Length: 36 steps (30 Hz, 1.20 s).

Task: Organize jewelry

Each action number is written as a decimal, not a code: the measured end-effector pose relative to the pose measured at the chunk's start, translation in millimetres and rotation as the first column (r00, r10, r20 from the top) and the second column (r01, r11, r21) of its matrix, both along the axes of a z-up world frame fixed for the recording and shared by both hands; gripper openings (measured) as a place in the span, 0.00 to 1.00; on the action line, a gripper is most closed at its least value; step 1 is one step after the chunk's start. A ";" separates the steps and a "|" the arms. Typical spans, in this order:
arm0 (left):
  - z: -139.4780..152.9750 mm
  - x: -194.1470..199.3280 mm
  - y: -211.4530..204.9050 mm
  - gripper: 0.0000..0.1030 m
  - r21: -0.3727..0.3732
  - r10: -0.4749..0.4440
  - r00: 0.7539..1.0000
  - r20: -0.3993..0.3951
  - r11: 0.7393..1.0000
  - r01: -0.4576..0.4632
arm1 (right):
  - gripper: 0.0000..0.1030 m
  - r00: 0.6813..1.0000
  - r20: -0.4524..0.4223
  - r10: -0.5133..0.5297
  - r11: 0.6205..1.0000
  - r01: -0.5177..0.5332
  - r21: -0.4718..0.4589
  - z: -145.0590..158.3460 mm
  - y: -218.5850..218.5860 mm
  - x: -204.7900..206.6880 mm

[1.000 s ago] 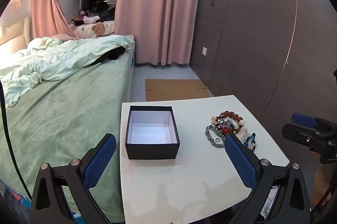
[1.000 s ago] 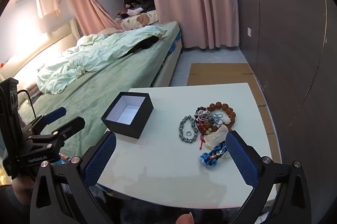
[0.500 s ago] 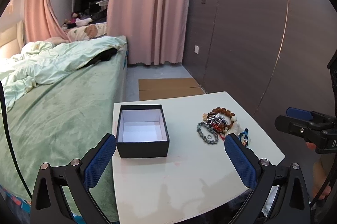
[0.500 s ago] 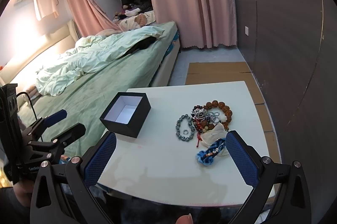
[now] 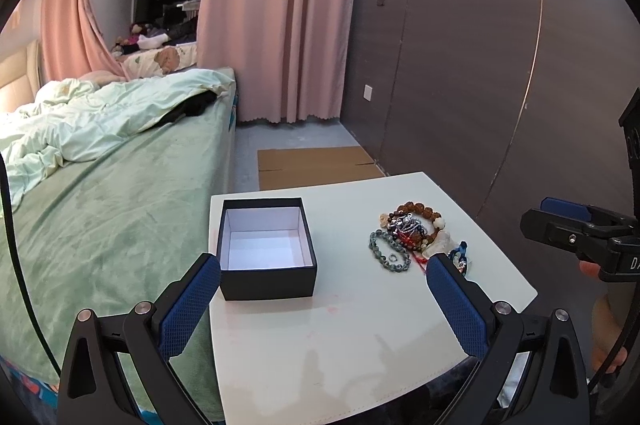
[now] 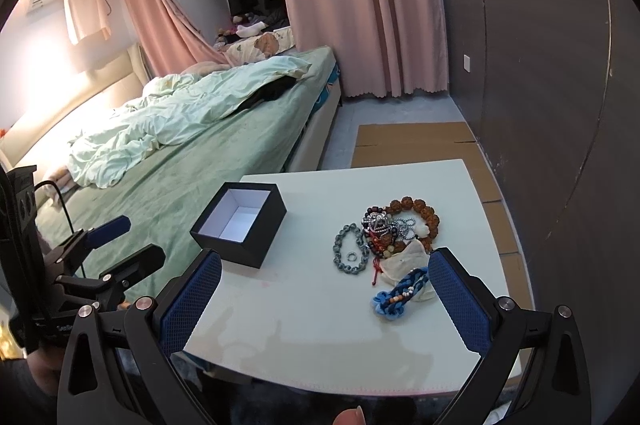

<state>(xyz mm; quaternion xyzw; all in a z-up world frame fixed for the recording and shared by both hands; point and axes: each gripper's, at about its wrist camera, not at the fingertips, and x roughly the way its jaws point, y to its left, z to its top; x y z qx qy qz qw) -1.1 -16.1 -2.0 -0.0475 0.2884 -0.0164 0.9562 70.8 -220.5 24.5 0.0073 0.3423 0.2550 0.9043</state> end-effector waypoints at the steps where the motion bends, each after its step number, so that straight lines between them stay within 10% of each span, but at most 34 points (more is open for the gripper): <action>1: 0.4 0.2 0.2 1.00 0.000 0.000 1.000 0.000 1.000 0.000 | 1.00 1.000 0.000 0.000 1.000 0.000 0.000 0.2 0.0 0.0; 36: 1.3 -1.4 -8.2 1.00 -0.022 -0.025 1.000 -0.001 0.999 0.025 | 1.00 1.000 0.019 -0.014 1.000 0.015 -0.010 2.4 -1.2 -5.4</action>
